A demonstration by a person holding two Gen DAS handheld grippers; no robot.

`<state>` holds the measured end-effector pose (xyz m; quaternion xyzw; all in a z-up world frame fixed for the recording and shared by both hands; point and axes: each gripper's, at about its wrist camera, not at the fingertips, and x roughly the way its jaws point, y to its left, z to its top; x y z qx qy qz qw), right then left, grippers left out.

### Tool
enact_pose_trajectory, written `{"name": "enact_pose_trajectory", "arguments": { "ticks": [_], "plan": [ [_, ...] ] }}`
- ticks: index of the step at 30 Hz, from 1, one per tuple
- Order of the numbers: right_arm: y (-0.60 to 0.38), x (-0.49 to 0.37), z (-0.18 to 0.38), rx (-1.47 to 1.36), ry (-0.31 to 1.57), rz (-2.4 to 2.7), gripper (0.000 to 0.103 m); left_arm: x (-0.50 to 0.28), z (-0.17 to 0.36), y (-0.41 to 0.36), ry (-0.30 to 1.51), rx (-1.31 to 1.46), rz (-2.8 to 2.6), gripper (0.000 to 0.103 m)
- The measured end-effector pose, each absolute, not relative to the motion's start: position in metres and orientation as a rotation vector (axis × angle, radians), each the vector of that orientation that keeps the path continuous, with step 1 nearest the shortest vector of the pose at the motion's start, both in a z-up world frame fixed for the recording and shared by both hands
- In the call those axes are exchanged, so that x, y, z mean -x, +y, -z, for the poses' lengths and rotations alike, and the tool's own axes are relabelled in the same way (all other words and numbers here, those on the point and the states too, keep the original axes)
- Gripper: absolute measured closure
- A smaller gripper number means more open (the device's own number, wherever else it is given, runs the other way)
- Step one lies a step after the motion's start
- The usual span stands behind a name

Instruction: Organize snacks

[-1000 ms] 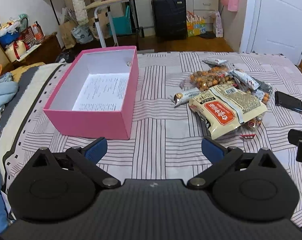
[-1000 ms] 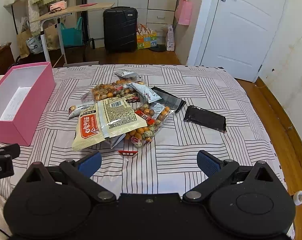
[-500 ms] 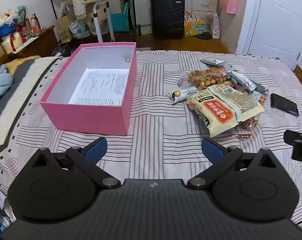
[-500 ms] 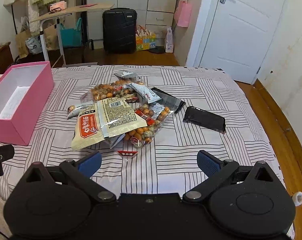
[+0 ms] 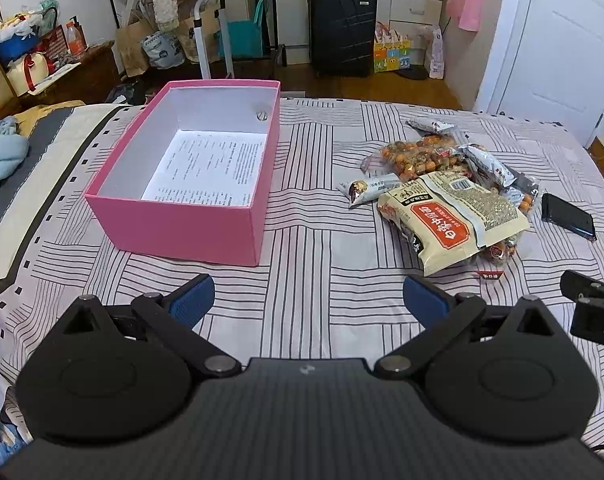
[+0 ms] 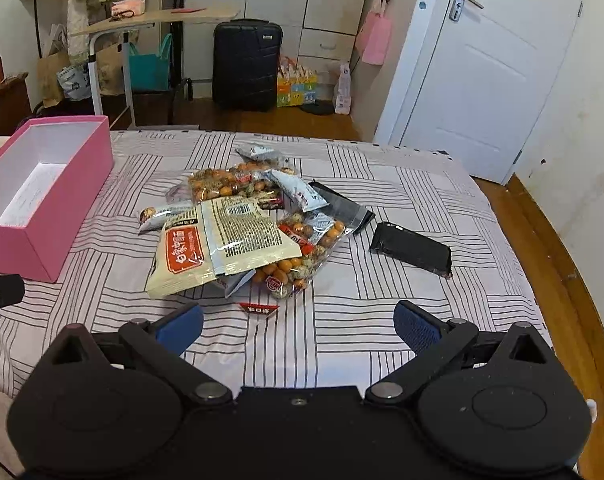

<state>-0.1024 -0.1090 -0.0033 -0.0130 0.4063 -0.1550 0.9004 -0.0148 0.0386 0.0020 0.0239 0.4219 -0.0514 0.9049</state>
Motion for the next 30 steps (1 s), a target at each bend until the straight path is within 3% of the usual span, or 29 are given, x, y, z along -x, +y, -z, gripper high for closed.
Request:
{"name": "enact_pose_trajectory", "arguments": {
  "ticks": [23,30],
  "plan": [
    [-0.112,0.097,0.006,0.025,0.860,0.312,0.001,0.005,-0.006,0.037,0.904,-0.029,0.134,0.001],
    [-0.130,0.078,-0.015,0.089,0.743,0.199,0.001,-0.036,-0.035,0.037,0.867,0.011,0.174,0.000]
  ]
}}
